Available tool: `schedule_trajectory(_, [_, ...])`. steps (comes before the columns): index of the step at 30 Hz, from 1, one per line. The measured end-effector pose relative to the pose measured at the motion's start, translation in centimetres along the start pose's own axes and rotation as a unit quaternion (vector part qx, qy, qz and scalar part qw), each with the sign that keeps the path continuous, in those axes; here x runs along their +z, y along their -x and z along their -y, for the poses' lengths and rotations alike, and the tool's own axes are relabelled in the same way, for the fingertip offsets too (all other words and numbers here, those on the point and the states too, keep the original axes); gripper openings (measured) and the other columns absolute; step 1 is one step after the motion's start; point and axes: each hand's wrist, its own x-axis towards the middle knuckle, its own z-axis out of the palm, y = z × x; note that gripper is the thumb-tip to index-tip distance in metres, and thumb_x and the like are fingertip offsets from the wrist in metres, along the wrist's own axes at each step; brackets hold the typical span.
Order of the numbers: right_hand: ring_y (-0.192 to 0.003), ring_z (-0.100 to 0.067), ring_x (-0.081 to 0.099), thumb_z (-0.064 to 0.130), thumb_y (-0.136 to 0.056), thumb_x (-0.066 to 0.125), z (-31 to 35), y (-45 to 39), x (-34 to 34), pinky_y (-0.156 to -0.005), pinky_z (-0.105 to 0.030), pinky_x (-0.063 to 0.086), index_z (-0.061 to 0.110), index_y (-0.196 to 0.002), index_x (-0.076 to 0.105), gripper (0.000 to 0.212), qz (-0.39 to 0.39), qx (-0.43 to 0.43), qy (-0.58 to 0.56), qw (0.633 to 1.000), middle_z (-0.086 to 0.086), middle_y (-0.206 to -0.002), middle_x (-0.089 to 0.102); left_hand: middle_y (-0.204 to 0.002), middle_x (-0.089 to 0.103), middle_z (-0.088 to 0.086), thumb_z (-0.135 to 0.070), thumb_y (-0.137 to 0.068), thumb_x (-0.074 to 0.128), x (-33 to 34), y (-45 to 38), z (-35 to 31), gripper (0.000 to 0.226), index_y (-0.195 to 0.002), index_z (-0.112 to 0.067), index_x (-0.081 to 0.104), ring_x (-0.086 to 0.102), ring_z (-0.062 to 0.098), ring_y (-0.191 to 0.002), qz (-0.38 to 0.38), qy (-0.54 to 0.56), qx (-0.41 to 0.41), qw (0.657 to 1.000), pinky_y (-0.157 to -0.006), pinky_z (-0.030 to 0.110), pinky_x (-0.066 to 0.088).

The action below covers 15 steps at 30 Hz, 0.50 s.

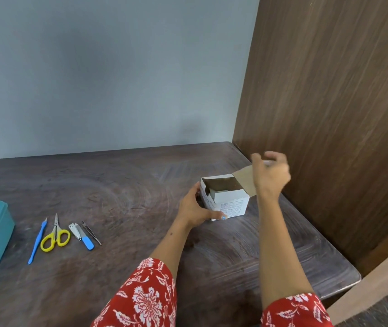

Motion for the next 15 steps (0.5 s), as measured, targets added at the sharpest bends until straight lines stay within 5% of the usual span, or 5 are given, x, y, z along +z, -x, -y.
schedule_trajectory(3, [-0.094, -0.023, 0.057, 0.028, -0.08, 0.07, -1.3, -1.1, -1.9, -0.081, -0.027, 0.045, 0.002, -0.115, 0.057, 0.046, -0.152, 0.041, -0.022, 0.987, -0.016, -0.109, 0.058, -0.132, 0.053, -0.012, -0.037, -0.029, 0.091, 0.0, 0.2, -0.2, 0.123, -0.138, -0.029, 0.036, 0.049, 0.008, -0.121, 0.004, -0.006, 0.001, 1.0, -0.103, 0.033, 0.044])
schedule_trajectory(5, [-0.092, -0.019, 0.05, 0.033, -0.085, 0.066, -2.7, -1.7, -2.7, -0.078, -0.027, 0.04, 0.0, -0.109, 0.058, 0.041, -0.173, 0.129, -0.042, 0.976, -0.011, -0.103, 0.055, -0.132, 0.053, -0.012, -0.034, -0.031, 0.091, 0.0, 0.2, -0.1, 0.12, -0.138, -0.029, 0.036, 0.049, 0.008, -0.121, 0.007, -0.005, 0.008, 1.0, -0.103, 0.031, 0.043])
schedule_trajectory(7, [-0.084, -0.019, 0.049, 0.043, -0.087, 0.061, -4.0, -2.1, -3.1, -0.073, -0.032, 0.041, 0.005, -0.084, 0.058, 0.038, -0.122, 0.25, -0.097, 0.956, -0.004, -0.082, 0.055, -0.133, 0.052, -0.01, -0.029, -0.034, 0.091, 0.0, 0.1, -0.1, 0.12, -0.14, -0.027, 0.035, 0.048, 0.01, -0.123, 0.008, -0.004, 0.011, 1.0, -0.105, 0.032, 0.042])
schedule_trajectory(10, [-0.084, -0.019, 0.058, 0.051, -0.087, 0.055, -4.3, -2.0, -3.3, -0.067, -0.028, 0.046, 0.008, -0.097, 0.054, 0.045, -0.016, 0.361, -0.162, 0.918, -0.009, -0.094, 0.065, -0.137, 0.05, -0.007, -0.028, -0.035, 0.09, 0.0, 0.2, -0.1, 0.122, -0.142, -0.025, 0.032, 0.046, 0.012, -0.125, 0.01, -0.004, 0.009, 1.0, -0.108, 0.036, 0.039])
schedule_trajectory(15, [-0.086, -0.017, 0.06, 0.039, -0.09, 0.057, -3.0, -1.7, -2.2, -0.07, -0.028, 0.05, 0.009, -0.095, 0.065, 0.032, 0.006, 0.248, -0.144, 0.958, -0.001, -0.086, 0.064, -0.134, 0.052, -0.008, -0.029, -0.035, 0.09, 0.0, 0.1, -0.2, 0.117, -0.139, -0.027, 0.036, 0.048, 0.013, -0.123, 0.013, -0.007, 0.013, 1.0, -0.107, 0.038, 0.041])
